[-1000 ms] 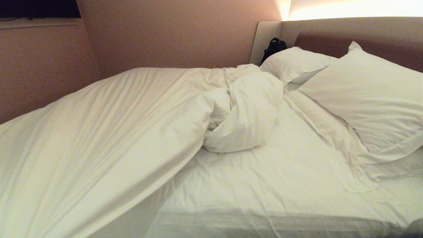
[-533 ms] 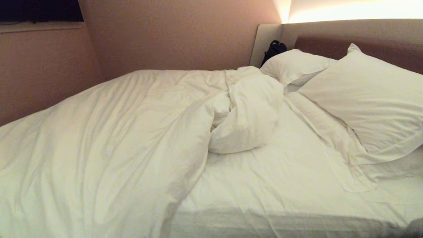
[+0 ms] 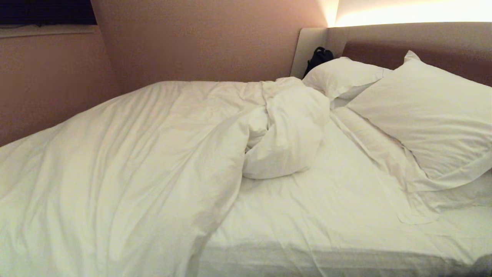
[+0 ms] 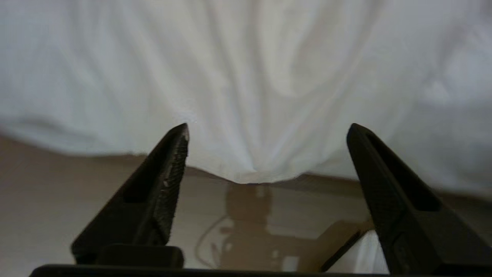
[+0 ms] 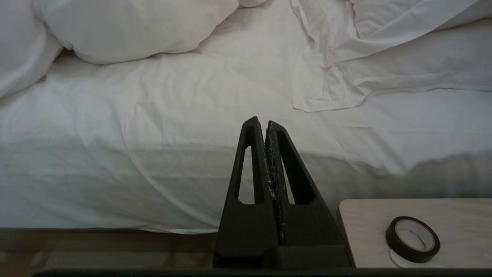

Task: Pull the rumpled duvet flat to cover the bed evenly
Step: Flatten the corners of the folded blanket

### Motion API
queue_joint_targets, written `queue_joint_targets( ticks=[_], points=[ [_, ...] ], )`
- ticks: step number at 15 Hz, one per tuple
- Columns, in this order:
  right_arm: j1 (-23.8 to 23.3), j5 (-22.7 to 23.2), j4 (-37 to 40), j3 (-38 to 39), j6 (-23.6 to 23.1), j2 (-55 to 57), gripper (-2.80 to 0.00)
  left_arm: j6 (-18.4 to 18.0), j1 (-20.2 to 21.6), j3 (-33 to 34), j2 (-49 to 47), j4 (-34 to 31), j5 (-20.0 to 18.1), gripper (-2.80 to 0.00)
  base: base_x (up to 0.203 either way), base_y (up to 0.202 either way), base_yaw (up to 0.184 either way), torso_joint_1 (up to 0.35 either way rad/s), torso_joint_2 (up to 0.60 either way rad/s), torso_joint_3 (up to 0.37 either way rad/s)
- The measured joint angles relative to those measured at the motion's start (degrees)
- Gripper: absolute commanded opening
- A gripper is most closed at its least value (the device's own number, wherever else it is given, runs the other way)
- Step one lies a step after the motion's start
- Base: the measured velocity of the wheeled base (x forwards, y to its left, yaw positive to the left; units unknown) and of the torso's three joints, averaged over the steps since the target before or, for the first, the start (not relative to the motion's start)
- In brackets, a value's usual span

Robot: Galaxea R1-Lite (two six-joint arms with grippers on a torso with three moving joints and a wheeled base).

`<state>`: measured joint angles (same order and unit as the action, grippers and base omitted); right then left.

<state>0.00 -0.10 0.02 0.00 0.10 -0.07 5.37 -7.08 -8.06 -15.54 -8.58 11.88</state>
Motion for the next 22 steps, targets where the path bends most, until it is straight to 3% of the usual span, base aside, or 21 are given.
queue_joint_targets(
  ticks=[4, 6, 11, 14, 15, 17, 19, 22],
  points=[
    [0.00, 0.00, -0.02, 0.00, -0.02, 0.00, -2.80, 0.94, -0.03, -1.66, 0.02, 0.04, 1.51, 0.00, 0.000, 0.000, 0.000, 0.000, 0.00, 0.000],
    [-0.02, 0.00, -0.02, 0.00, -0.01, 0.00, -2.80, 0.68, 0.46, -3.80, 0.00, -0.29, 4.75, 0.00, 0.000, 0.000, 0.000, 0.000, 0.00, 0.000],
    [-0.02, 0.02, -0.02, 0.00, 0.00, 0.00, -2.80, 0.20, 3.28, -4.42, 0.14, 0.10, 17.40, 0.00, 0.000, 0.000, 0.000, 0.000, 0.00, 0.000],
    [-0.02, 0.00, -0.02, 0.00, -0.01, 0.00, -2.80, -2.94, 7.37, -5.06, 2.07, 0.35, 17.89, 0.00, 0.000, 0.000, 0.000, 0.000, 0.00, 0.000],
    [-0.02, 0.00, -0.02, 0.00, 0.00, 0.00, -2.80, -3.56, 7.80, -4.25, 3.05, 0.44, 17.83, -2.80, 0.000, 0.000, 0.000, 0.000, 0.00, 0.000],
    [-0.02, 0.00, -0.02, 0.00, 0.00, 0.00, -2.80, -4.46, 8.15, -2.42, 4.93, 0.45, 16.68, -2.80, 0.000, 0.000, 0.000, 0.000, 0.00, 0.000],
    [0.00, 0.00, -0.02, 0.00, 0.00, 0.00, -2.80, -6.28, 8.14, -1.55, 8.49, 0.46, 12.85, -2.80, 0.000, 0.000, 0.000, 0.000, 0.00, 0.000],
    [-0.02, -0.01, -0.05, 0.00, -0.02, 0.00, -2.80, -8.90, 8.05, 1.01, 13.41, 3.01, 2.51, -2.80, 0.000, 0.000, 0.000, 0.000, 0.00, 0.000]
  ],
)
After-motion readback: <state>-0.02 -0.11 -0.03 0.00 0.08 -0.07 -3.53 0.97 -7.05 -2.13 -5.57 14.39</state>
